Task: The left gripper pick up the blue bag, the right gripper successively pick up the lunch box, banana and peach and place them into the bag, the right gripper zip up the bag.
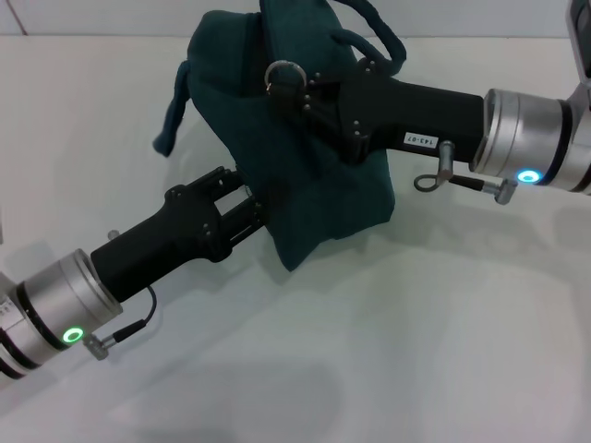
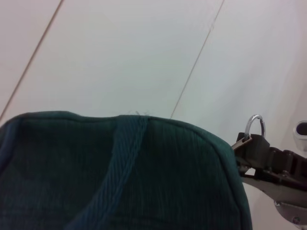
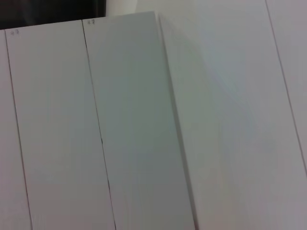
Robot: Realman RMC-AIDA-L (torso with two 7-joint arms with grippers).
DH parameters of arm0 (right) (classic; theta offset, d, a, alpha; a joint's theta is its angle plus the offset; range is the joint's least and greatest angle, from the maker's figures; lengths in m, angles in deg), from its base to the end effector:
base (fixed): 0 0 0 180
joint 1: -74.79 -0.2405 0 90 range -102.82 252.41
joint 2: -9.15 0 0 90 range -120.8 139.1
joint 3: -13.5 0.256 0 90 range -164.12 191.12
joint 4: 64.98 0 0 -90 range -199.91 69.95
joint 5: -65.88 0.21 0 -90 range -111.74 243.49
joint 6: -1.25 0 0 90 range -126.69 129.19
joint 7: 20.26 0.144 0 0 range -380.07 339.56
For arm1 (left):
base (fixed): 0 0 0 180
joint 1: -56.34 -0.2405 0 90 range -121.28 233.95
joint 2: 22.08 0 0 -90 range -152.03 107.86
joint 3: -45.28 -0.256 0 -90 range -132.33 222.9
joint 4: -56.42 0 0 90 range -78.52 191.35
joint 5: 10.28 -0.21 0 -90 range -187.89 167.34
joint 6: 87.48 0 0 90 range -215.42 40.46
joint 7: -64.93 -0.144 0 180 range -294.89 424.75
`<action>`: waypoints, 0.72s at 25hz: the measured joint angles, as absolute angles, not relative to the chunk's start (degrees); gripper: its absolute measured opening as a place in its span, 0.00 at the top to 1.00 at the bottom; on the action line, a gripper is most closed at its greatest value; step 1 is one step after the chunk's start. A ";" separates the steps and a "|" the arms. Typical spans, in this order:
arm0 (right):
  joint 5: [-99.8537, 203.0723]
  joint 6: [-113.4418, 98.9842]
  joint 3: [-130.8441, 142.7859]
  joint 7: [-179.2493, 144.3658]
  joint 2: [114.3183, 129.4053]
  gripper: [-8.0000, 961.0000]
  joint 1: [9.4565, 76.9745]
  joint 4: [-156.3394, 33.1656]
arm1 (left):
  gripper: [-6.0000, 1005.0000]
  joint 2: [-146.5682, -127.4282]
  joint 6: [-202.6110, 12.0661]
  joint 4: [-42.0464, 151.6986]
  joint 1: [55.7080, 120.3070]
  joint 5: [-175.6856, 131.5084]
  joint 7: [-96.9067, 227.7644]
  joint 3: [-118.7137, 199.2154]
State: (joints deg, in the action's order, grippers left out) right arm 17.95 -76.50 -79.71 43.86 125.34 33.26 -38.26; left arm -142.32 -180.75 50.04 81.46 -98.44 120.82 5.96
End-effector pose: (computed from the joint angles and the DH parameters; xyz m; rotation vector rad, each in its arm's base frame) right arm 0.1263 0.3607 -0.0519 -2.7145 0.2508 1.2654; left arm -0.2703 0.2684 -0.0498 -2.3109 -0.7932 -1.3158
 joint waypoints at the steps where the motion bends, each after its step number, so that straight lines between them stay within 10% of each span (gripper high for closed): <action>1: 17.96 -76.50 -79.72 43.81 125.34 0.98 33.38 -38.27 | 0.55 -142.35 -180.73 50.07 81.54 -98.44 120.78 5.89; 18: 20.37 -75.68 -81.29 46.57 125.34 0.98 34.54 -38.35 | 0.65 -142.42 -177.93 54.95 81.65 -98.21 112.26 5.49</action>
State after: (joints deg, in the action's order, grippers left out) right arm 20.37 -75.68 -81.29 46.57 125.34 34.54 -38.35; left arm -142.42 -177.93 54.95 81.65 -98.21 112.26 5.49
